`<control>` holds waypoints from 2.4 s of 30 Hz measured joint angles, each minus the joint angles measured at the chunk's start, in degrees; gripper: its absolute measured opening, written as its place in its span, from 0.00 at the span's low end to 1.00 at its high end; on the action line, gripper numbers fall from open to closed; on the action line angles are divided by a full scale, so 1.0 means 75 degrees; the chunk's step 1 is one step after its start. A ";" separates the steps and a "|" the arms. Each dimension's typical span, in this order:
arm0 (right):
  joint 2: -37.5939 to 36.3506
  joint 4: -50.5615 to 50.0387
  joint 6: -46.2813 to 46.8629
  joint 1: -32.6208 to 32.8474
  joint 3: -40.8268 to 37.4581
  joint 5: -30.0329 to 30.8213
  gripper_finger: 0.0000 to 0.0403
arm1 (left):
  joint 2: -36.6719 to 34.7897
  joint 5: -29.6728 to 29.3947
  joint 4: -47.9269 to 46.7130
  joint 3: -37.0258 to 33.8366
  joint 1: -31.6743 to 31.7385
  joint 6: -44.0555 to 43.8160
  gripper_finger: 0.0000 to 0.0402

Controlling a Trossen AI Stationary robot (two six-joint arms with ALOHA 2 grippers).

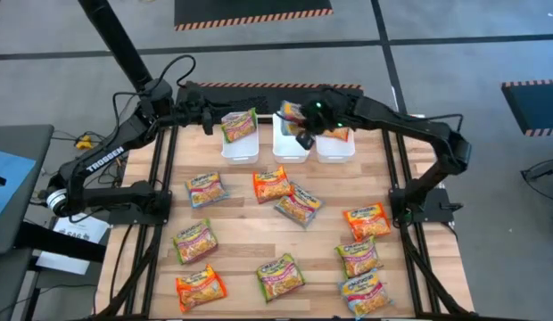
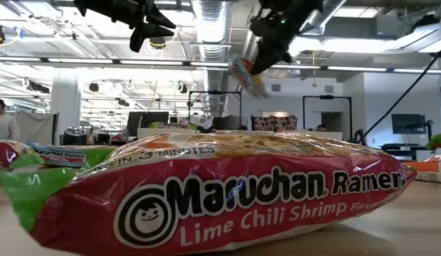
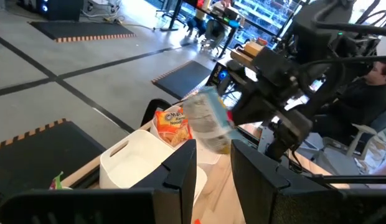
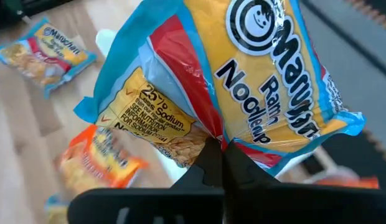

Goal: Sort Maruchan noodles
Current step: Put the blue noodle pack into the middle white bin

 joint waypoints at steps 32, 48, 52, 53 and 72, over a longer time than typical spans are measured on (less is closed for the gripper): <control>0.3478 -0.0207 0.0061 -0.0130 0.1784 0.3039 0.01 | 0.0000 -0.0163 -0.0247 0.0000 -0.0002 0.0070 0.21; 0.3833 -0.0175 0.0152 -0.0383 0.1780 0.3102 0.09 | 0.0000 -0.0105 -0.0306 0.0000 -0.0002 0.0198 0.21; 0.3833 -0.0200 0.0149 -0.0423 0.1780 0.3076 0.16 | 0.0000 -0.0105 -0.0309 0.0000 -0.0001 0.0211 0.21; 0.3833 -0.0203 0.0149 -0.0423 0.1780 0.3073 0.17 | 0.0000 -0.0105 -0.0312 0.0000 -0.0002 0.0225 0.21; 0.3799 -0.0568 0.0176 -0.0408 0.1881 0.2990 0.35 | 0.0000 -0.0102 -0.0374 0.0000 0.0000 0.0291 0.21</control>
